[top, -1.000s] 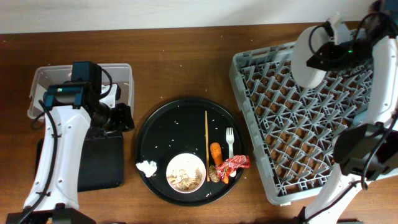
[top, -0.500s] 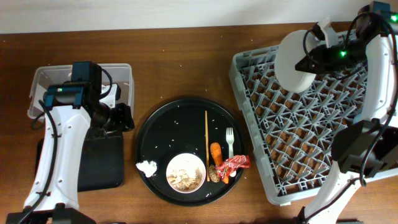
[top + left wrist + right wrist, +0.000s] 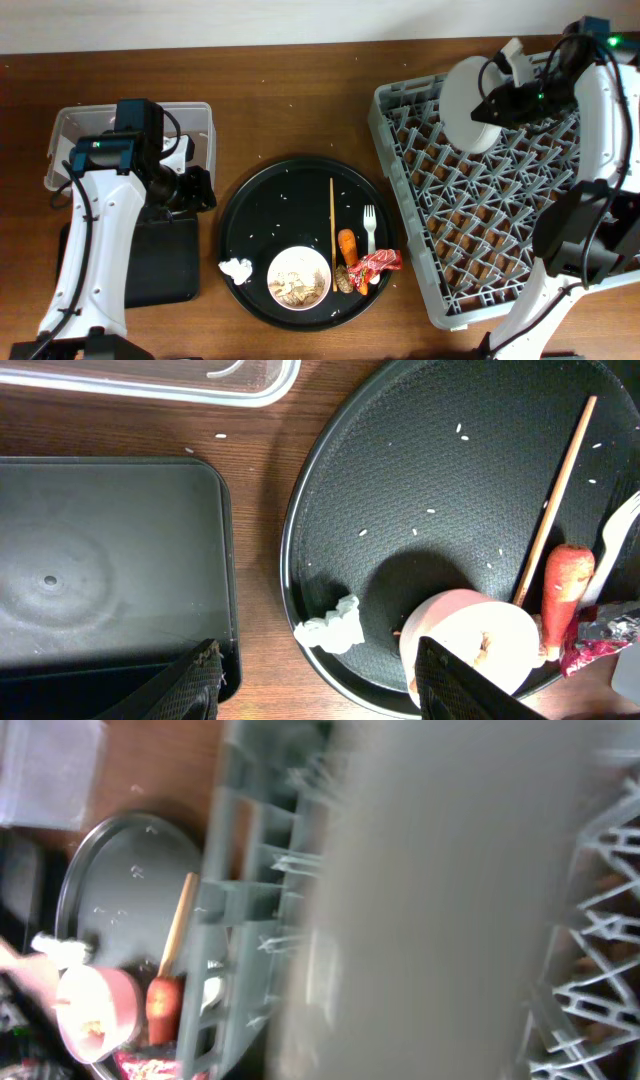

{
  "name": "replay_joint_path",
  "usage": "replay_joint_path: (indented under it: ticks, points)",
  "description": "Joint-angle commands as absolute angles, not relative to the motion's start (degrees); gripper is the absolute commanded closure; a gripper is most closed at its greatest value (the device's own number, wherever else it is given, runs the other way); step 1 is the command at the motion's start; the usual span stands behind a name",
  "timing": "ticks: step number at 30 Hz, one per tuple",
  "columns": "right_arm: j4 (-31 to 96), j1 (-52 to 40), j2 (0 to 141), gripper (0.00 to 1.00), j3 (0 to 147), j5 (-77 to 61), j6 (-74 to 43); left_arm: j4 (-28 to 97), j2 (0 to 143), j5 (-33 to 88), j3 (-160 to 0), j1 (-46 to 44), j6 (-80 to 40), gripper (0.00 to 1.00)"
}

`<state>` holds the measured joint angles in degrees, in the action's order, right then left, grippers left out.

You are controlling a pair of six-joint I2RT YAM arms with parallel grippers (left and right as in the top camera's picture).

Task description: Sort waste into correct bins and load items into the dishwasher rack

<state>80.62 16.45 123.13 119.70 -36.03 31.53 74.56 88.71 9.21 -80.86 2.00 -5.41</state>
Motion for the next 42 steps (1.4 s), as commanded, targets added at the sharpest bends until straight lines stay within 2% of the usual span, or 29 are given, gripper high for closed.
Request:
replay_joint_path:
  ticks: [1,5,8,16,20,21,22,23,24,25,26,29,42]
  points:
    - [76.7,16.3,123.5,0.02,117.4,-25.0,25.2,75.0,88.0,9.8,-81.4,1.9,-5.8,0.38]
    - [75.1,18.0,123.4,0.02,119.3,-15.4,14.0,75.1,88.0,9.8,-81.4,1.9,-5.8,0.38]
    - [76.0,20.3,123.1,0.02,122.5,-13.9,9.9,75.1,88.0,9.8,-81.4,1.9,-5.8,0.38]
    - [82.4,22.0,117.4,0.02,127.3,-21.0,12.4,74.8,88.0,9.8,-81.4,1.9,-5.8,0.38]
    - [91.4,19.7,114.3,0.00,127.3,-24.0,13.4,74.4,88.0,9.8,-81.4,1.9,-5.8,0.38]
    - [93.5,18.8,114.3,0.05,127.3,-24.1,14.5,74.2,88.0,9.8,-81.4,1.9,-5.8,0.38]
    - [95.8,17.4,114.4,0.14,127.2,-24.1,15.4,73.9,88.0,9.8,-81.4,1.9,-5.8,0.38]
    - [97.4,15.7,114.5,0.37,127.0,-24.0,15.9,73.7,88.0,9.8,-81.4,1.9,-5.8,0.38]
    - [97.3,13.6,114.5,0.73,126.1,-22.9,15.8,73.5,88.0,9.8,-81.4,1.9,-5.8,0.38]
    - [97.3,12.2,114.5,0.90,125.4,-21.5,15.1,73.3,88.0,9.8,-81.4,1.9,-5.8,0.38]
    - [97.3,10.8,114.5,0.96,124.3,-19.2,13.3,73.3,88.0,9.8,-81.4,1.9,-5.8,0.38]
    - [96.2,6.2,114.6,0.96,116.7,-13.1,11.0,73.4,88.0,9.8,-81.4,1.9,-5.8,0.38]
    - [87.5,-6.9,114.6,0.96,90.6,-13.5,7.8,72.7,88.0,9.8,-81.4,1.9,-5.8,0.38]
